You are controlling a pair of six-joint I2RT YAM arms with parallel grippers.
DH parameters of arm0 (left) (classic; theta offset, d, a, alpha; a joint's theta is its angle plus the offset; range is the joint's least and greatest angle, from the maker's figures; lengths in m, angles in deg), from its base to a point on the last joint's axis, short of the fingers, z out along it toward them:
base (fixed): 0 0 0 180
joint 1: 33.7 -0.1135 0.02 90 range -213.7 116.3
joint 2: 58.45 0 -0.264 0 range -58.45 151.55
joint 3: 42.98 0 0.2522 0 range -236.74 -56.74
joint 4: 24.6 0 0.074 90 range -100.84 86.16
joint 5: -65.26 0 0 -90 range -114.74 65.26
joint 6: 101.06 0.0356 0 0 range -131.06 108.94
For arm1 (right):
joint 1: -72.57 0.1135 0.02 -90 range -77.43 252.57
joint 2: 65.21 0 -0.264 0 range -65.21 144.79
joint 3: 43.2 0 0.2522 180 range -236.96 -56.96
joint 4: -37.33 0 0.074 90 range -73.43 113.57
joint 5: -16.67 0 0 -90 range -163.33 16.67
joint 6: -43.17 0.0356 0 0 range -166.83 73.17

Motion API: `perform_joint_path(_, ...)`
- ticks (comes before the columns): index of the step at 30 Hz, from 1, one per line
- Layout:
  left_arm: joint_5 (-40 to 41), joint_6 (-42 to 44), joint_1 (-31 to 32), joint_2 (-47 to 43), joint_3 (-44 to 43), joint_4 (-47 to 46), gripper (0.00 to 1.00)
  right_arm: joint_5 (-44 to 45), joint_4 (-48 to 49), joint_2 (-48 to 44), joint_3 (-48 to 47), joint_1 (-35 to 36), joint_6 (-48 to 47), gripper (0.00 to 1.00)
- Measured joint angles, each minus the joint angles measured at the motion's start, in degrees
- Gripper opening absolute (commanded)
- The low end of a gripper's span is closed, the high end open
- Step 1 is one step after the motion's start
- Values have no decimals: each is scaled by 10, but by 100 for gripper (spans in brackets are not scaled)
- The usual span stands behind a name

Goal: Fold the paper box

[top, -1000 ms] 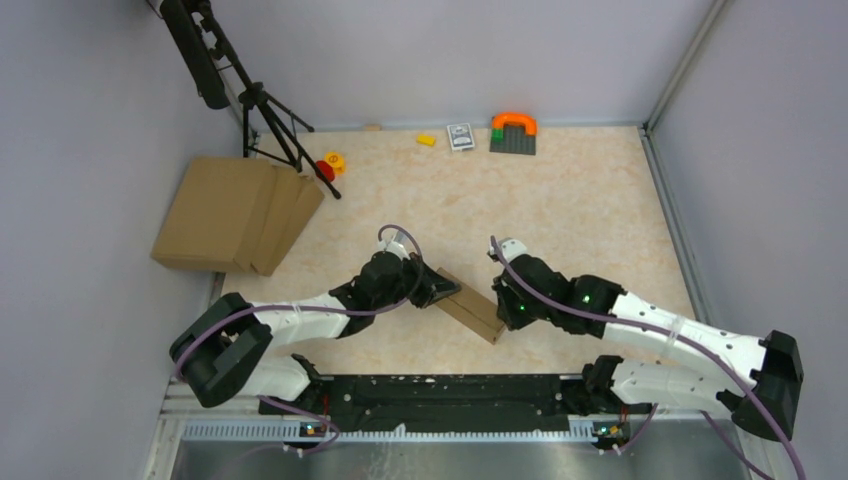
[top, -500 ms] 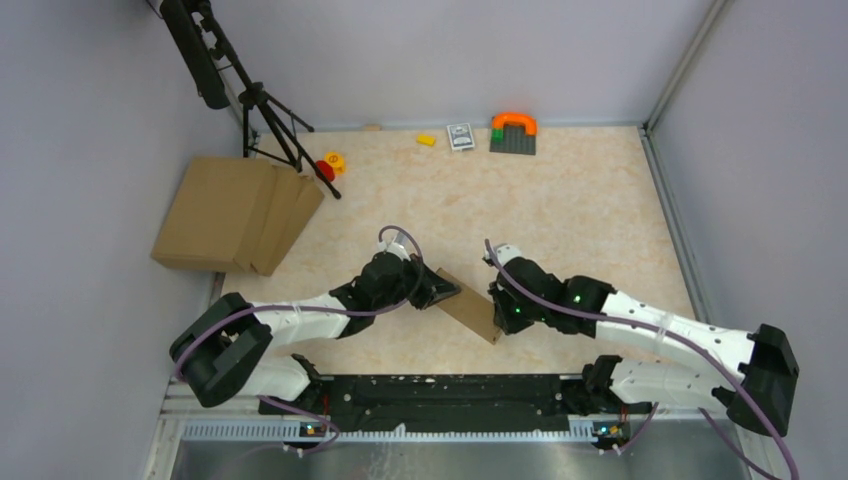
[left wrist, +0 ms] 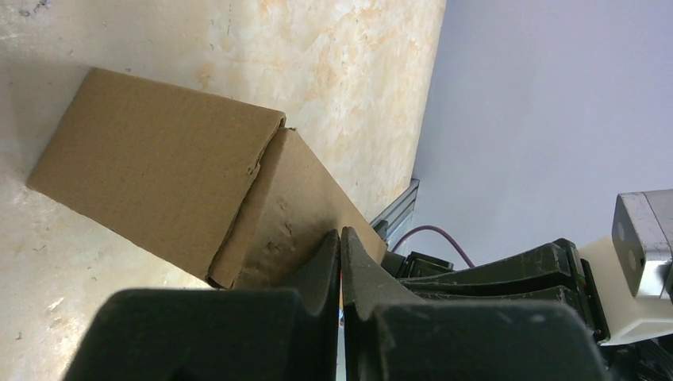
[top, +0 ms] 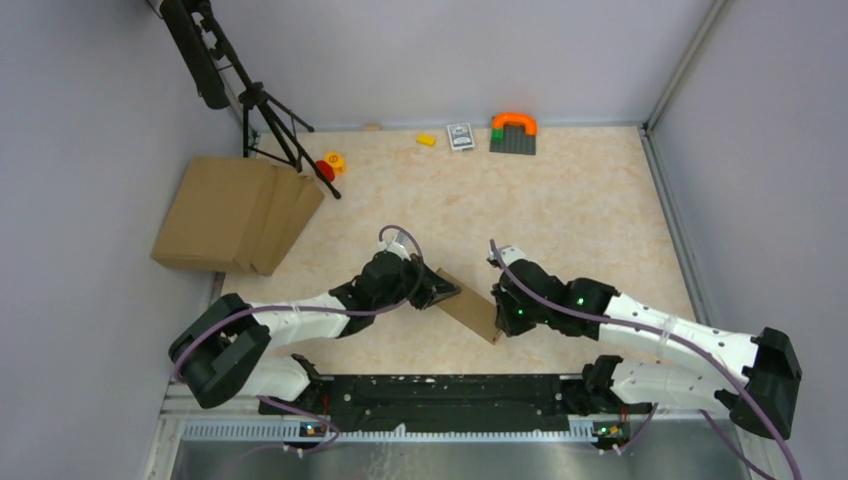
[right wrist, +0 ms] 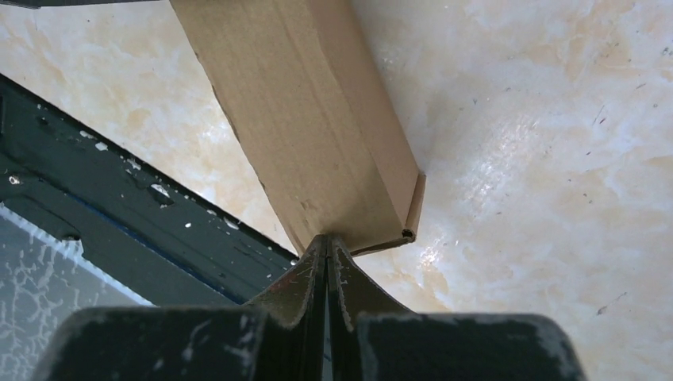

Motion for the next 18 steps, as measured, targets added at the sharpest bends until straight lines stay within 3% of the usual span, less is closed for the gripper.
perform_joint_path(8, 0, 2, 0, -1, -3, 7, 0, 20, -24, 3, -26, 0, 6, 0)
perform_joint_path(11, 0, 7, 0, -6, -5, 16, 0, 29, -31, 3, -58, 0, 2, 9)
perform_joint_path(18, 7, 65, 0, -23, -60, 117, 0, 33, 9, 23, -76, 0, -7, 0)
